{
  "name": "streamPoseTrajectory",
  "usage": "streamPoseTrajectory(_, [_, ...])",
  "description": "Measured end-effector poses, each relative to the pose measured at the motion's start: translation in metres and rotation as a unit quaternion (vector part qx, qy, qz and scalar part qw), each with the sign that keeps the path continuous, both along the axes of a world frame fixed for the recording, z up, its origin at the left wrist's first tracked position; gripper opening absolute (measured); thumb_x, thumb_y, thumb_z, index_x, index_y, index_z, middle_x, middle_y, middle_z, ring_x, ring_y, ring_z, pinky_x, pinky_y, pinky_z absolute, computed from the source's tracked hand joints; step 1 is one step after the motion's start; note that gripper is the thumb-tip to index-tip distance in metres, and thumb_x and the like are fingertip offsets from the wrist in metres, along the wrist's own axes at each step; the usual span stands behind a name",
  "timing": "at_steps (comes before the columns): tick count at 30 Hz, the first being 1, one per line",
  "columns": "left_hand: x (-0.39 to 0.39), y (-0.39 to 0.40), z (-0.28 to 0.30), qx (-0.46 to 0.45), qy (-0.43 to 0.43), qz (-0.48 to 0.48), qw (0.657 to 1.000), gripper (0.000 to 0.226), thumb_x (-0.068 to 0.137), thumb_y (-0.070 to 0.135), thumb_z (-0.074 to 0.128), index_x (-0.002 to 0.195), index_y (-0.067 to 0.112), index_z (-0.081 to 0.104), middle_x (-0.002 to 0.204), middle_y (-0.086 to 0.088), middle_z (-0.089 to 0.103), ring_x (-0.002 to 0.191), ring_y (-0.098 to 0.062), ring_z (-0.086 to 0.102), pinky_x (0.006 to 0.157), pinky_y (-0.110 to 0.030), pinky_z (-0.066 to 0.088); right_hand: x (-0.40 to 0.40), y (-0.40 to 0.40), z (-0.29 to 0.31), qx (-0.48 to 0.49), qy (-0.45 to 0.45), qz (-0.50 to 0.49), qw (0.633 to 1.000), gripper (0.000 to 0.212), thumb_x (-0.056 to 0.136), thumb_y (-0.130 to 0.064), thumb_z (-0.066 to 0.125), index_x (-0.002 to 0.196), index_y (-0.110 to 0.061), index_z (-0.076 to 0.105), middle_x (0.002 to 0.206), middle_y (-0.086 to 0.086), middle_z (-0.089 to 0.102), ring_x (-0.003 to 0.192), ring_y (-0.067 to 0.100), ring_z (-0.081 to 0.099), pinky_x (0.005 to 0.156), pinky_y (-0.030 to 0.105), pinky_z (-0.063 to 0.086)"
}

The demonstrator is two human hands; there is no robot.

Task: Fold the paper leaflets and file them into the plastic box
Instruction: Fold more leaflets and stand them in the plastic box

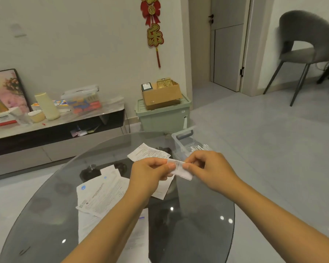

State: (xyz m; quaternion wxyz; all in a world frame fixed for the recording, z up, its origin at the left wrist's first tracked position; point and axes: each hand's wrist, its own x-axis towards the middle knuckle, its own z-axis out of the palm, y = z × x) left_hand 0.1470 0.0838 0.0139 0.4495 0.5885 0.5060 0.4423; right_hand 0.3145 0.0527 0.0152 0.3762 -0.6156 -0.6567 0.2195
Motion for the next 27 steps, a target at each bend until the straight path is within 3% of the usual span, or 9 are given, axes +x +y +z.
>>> streamPoseTrajectory(2, [0.013, 0.010, 0.006, 0.022, 0.004, -0.018, 1.000, 0.006, 0.078, 0.008, 0.074, 0.080, 0.013, 0.075, 0.066, 0.002, 0.071, 0.063, -0.008, 0.067, 0.063, -0.018, 0.054, 0.012, 0.005, 0.006, 0.009, 0.004, -0.022, 1.000, 0.008, 0.085, -0.026, 0.067, 0.077, -0.027, 0.068, 0.072, -0.001, 0.066, 0.062, 0.007, 0.055, 0.054, 0.014, 0.038])
streamPoseTrajectory(5, [0.032, 0.024, 0.011, 0.043, 0.050, -0.058, 0.996, 0.024, 0.082, 0.025, 0.071, 0.105, 0.017, 0.071, 0.091, 0.004, 0.073, 0.086, -0.008, 0.068, 0.080, -0.023, 0.054, 0.029, 0.010, 0.013, 0.036, 0.041, -0.087, 0.995, 0.007, 0.085, -0.026, 0.067, 0.077, -0.025, 0.068, 0.070, -0.001, 0.066, 0.060, 0.008, 0.054, 0.054, 0.017, 0.040])
streamPoseTrajectory(8, [0.052, 0.042, 0.011, 0.094, 0.197, -0.074, 0.973, 0.032, 0.087, 0.039, 0.063, 0.114, 0.022, 0.065, 0.106, 0.007, 0.068, 0.097, -0.006, 0.060, 0.087, -0.026, 0.049, 0.050, 0.018, 0.014, 0.069, 0.070, -0.198, 0.975, 0.009, 0.086, -0.024, 0.065, 0.078, -0.020, 0.067, 0.069, -0.006, 0.064, 0.062, 0.006, 0.054, 0.054, 0.017, 0.040])
streamPoseTrajectory(10, [0.063, 0.051, 0.006, 0.214, 0.339, -0.089, 0.912, 0.028, 0.091, 0.043, 0.054, 0.108, 0.026, 0.068, 0.110, 0.010, 0.065, 0.105, -0.008, 0.054, 0.097, -0.031, 0.038, 0.060, 0.023, 0.012, 0.073, 0.062, -0.249, 0.964, 0.010, 0.087, -0.024, 0.064, 0.078, -0.021, 0.064, 0.070, -0.008, 0.062, 0.065, 0.011, 0.057, 0.056, 0.021, 0.042])
streamPoseTrajectory(12, [0.073, 0.055, 0.001, 0.296, 0.427, -0.153, 0.841, 0.042, 0.091, 0.051, 0.038, 0.110, 0.028, 0.067, 0.115, 0.013, 0.061, 0.114, -0.008, 0.045, 0.102, -0.029, 0.018, 0.064, 0.027, 0.009, 0.059, 0.051, -0.263, 0.962, 0.008, 0.087, -0.024, 0.064, 0.079, -0.021, 0.063, 0.071, -0.007, 0.063, 0.067, 0.014, 0.059, 0.058, 0.024, 0.044])
streamPoseTrajectory(15, [0.081, 0.062, -0.006, 0.319, 0.431, -0.236, 0.810, 0.067, 0.080, 0.057, 0.014, 0.117, 0.027, 0.061, 0.120, 0.014, 0.058, 0.116, -0.005, 0.041, 0.100, -0.025, 0.008, 0.059, 0.032, 0.001, 0.036, 0.036, -0.261, 0.964, 0.006, 0.086, -0.024, 0.063, 0.082, -0.020, 0.064, 0.074, -0.004, 0.065, 0.070, 0.016, 0.061, 0.063, 0.030, 0.050])
streamPoseTrajectory(23, [0.088, 0.075, -0.011, 0.357, 0.477, -0.315, 0.739, 0.072, 0.080, 0.054, 0.009, 0.132, 0.025, 0.050, 0.131, 0.012, 0.052, 0.114, -0.011, 0.040, 0.095, -0.034, 0.024, 0.054, 0.046, -0.002, 0.034, 0.036, -0.276, 0.960, 0.011, 0.085, -0.021, 0.064, 0.074, -0.019, 0.061, 0.069, -0.008, 0.061, 0.064, 0.010, 0.056, 0.059, 0.027, 0.046])
streamPoseTrajectory(27, [0.089, 0.078, -0.011, 0.361, 0.491, -0.313, 0.728, 0.075, 0.079, 0.056, 0.008, 0.128, 0.022, 0.052, 0.125, 0.007, 0.053, 0.110, -0.015, 0.041, 0.094, -0.035, 0.028, 0.053, 0.052, -0.005, 0.016, -0.017, -0.283, 0.959, 0.010, 0.085, -0.019, 0.063, 0.076, -0.015, 0.063, 0.073, -0.004, 0.060, 0.066, 0.014, 0.056, 0.055, 0.025, 0.044])
